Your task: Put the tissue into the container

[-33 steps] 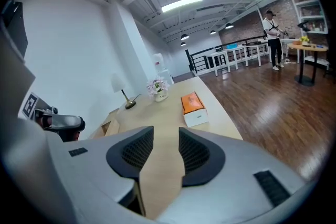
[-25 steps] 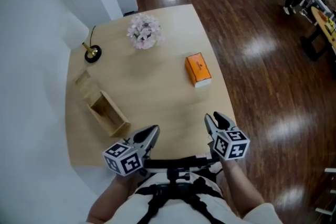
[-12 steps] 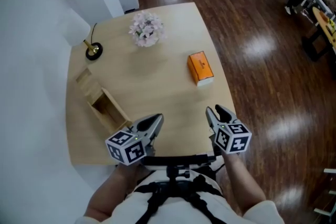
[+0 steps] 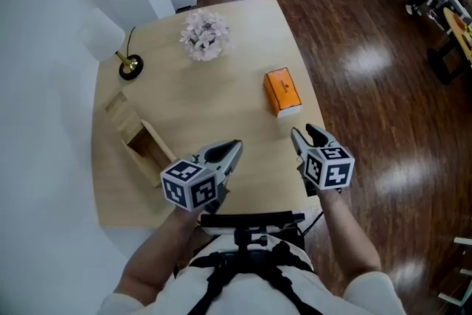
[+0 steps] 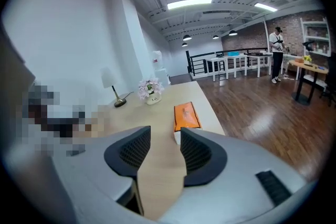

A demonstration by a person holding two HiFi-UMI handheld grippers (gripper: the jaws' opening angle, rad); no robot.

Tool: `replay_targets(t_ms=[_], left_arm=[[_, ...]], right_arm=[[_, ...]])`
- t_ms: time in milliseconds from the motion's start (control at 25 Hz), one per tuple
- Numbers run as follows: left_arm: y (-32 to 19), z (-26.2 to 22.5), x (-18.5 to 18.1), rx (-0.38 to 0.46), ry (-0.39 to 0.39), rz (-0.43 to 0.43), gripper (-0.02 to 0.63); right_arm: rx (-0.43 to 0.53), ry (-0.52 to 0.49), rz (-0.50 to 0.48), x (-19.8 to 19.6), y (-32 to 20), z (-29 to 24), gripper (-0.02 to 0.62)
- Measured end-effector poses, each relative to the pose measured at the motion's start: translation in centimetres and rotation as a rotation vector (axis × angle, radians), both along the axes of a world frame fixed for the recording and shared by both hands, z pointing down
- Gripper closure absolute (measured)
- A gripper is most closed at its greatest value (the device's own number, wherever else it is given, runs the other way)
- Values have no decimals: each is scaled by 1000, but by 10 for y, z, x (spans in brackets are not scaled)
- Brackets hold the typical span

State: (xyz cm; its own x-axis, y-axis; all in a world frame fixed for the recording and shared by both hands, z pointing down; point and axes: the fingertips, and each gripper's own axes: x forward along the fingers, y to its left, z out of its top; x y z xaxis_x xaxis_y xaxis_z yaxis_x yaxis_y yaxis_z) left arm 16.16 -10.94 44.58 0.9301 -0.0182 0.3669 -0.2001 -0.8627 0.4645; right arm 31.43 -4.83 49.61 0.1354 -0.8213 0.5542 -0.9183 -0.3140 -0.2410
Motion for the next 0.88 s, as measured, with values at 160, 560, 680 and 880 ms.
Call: replay_targets(t_ms=[160,560,680,880], left_arm=[[-9,2,18,10,0,-6,589],[-23,19,45,12,-45,-24,589],[-28,27,50,12,-61,-39,589],[-35,37,59,-2,-80,-63,581]], right_arm=[[-20,8,-14,16,-18,7,403],[-114,-12,-54,44,-56,33,336],[-136,-7,-54,54,-66,40,327],[-166,-7,-65,67,-80,51,315]])
